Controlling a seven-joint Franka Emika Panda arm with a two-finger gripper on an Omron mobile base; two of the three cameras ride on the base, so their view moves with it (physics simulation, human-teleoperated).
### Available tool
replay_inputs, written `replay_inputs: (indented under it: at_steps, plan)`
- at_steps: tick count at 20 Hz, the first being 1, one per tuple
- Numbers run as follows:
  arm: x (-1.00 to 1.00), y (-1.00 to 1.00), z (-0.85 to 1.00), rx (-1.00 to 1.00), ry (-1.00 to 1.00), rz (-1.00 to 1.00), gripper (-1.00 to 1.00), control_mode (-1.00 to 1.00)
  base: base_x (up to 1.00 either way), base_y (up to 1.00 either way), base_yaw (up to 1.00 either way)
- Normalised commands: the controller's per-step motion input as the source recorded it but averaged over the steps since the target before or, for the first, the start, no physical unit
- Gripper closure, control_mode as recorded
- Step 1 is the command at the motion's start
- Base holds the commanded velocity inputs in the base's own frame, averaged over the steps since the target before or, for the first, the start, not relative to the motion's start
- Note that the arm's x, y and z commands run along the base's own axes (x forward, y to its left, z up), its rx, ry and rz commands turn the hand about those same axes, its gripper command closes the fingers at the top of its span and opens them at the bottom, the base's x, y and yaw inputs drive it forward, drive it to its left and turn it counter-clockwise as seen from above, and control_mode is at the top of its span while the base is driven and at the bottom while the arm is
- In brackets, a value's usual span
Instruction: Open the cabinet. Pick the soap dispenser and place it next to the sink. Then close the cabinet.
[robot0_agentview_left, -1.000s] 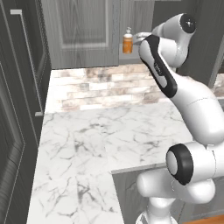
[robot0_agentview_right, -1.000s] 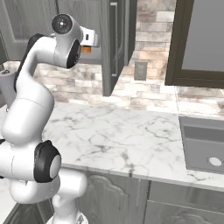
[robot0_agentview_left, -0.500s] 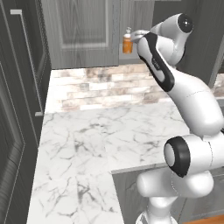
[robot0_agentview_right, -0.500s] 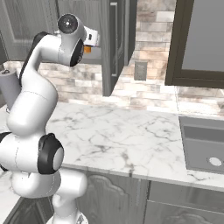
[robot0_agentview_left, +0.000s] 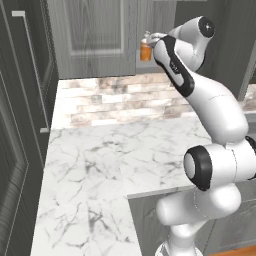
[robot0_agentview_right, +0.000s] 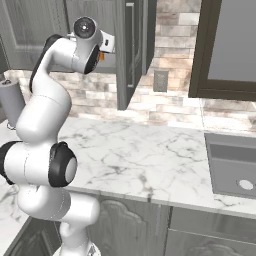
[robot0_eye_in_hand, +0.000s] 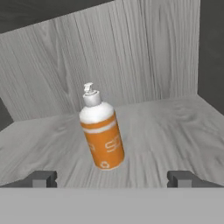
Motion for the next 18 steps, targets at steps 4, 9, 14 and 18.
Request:
replay_inputs:
  at_steps: [4,9,14,18]
  plan:
    - [0.00,0.00,0.00,0.04,0.00,0.07,-1.00,-1.00,0.00,0.00,0.00]
    - [0.00,0.00,0.00,0.02,0.00,0.11,-1.00,-1.00,0.00,0.00,0.00]
    - [0.00,0.00,-0.08,0.00,0.00,0.11,-1.00,-1.00,0.00,0.00,0.00]
    - [0.00,0.00,-0.10,0.00,0.00,0.08,-1.00,-1.00,0.00,0.00,0.00]
